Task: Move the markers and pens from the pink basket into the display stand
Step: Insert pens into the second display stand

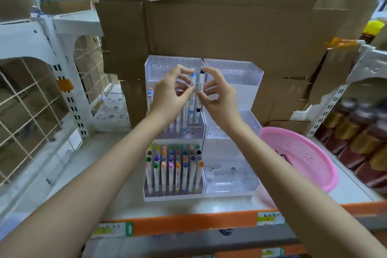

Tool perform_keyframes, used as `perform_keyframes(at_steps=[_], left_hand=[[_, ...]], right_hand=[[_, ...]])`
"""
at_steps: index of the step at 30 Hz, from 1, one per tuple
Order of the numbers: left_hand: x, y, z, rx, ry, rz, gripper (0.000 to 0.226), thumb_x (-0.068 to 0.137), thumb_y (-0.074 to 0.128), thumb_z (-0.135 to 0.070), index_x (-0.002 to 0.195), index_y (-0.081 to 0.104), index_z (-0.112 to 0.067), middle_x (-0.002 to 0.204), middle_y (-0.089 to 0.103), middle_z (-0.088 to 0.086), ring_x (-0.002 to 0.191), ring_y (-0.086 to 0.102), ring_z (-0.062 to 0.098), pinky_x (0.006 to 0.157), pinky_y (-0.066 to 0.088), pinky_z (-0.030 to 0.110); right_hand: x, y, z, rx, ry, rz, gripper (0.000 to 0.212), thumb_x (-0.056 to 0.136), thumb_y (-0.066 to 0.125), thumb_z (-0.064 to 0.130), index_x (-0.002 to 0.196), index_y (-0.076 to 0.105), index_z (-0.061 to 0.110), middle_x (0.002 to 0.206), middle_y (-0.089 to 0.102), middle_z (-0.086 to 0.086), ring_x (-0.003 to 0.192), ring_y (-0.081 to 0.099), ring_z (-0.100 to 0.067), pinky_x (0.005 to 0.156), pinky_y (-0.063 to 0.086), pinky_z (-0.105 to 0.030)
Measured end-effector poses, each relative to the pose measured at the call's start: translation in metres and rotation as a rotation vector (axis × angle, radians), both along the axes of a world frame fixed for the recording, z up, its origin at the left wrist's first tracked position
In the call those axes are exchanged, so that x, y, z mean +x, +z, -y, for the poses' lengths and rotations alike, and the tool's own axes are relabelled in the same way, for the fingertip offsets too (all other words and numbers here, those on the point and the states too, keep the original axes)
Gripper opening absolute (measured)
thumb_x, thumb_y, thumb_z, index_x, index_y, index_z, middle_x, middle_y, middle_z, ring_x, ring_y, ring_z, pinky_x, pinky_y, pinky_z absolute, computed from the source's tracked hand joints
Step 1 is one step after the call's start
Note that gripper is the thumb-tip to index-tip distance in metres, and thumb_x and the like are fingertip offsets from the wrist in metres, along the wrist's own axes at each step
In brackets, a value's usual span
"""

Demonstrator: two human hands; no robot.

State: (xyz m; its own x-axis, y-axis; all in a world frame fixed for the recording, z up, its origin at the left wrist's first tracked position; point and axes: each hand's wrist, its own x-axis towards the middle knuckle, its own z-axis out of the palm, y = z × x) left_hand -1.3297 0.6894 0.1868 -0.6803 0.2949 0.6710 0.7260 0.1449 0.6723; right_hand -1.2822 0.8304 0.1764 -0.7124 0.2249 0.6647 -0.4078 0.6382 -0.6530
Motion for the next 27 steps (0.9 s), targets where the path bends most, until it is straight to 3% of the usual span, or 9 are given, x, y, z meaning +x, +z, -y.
perform_keyframes(at_steps=[8, 16, 22, 27], left_hand=[[-0.007, -0.001, 0.002, -0.113, 0.005, -0.043, 0.021, 0.08, 0.074, -0.008, 0.094, 0.059, -0.013, 0.095, 0.065, 0.001, 0.085, 0.067, 0.008, 0.076, 0.057, 0.023], [-0.014, 0.005, 0.003, -0.159, 0.071, -0.049, 0.011, 0.084, 0.071, -0.015, 0.093, 0.065, -0.013, 0.086, 0.07, 0.001, 0.076, 0.066, 0.006, 0.069, 0.05, 0.008], [-0.014, 0.006, 0.006, -0.2, 0.079, -0.065, 0.011, 0.082, 0.073, -0.015, 0.088, 0.065, -0.011, 0.081, 0.069, 0.0, 0.074, 0.065, 0.006, 0.067, 0.049, 0.006], [-0.011, -0.002, 0.002, -0.277, 0.05, -0.141, 0.007, 0.084, 0.071, -0.013, 0.088, 0.066, -0.013, 0.082, 0.068, -0.001, 0.073, 0.062, 0.004, 0.069, 0.052, 0.013]], right_hand=[[-0.003, -0.009, -0.002, 0.0, -0.037, -0.003, 0.051, 0.083, 0.072, 0.006, 0.126, 0.053, 0.025, 0.084, 0.06, -0.003, 0.074, 0.064, -0.015, 0.067, 0.056, -0.031], [-0.006, -0.013, -0.002, -0.013, -0.018, 0.028, 0.051, 0.082, 0.071, 0.005, 0.125, 0.053, 0.026, 0.085, 0.058, -0.003, 0.074, 0.062, -0.013, 0.067, 0.054, -0.024], [-0.006, -0.015, -0.002, 0.0, -0.003, 0.028, 0.05, 0.082, 0.071, 0.004, 0.124, 0.054, 0.025, 0.085, 0.057, -0.003, 0.072, 0.061, -0.015, 0.068, 0.053, -0.027], [-0.006, -0.017, -0.003, 0.023, -0.01, 0.015, 0.05, 0.082, 0.072, 0.005, 0.125, 0.053, 0.023, 0.085, 0.058, -0.002, 0.072, 0.062, -0.015, 0.067, 0.054, -0.028]])
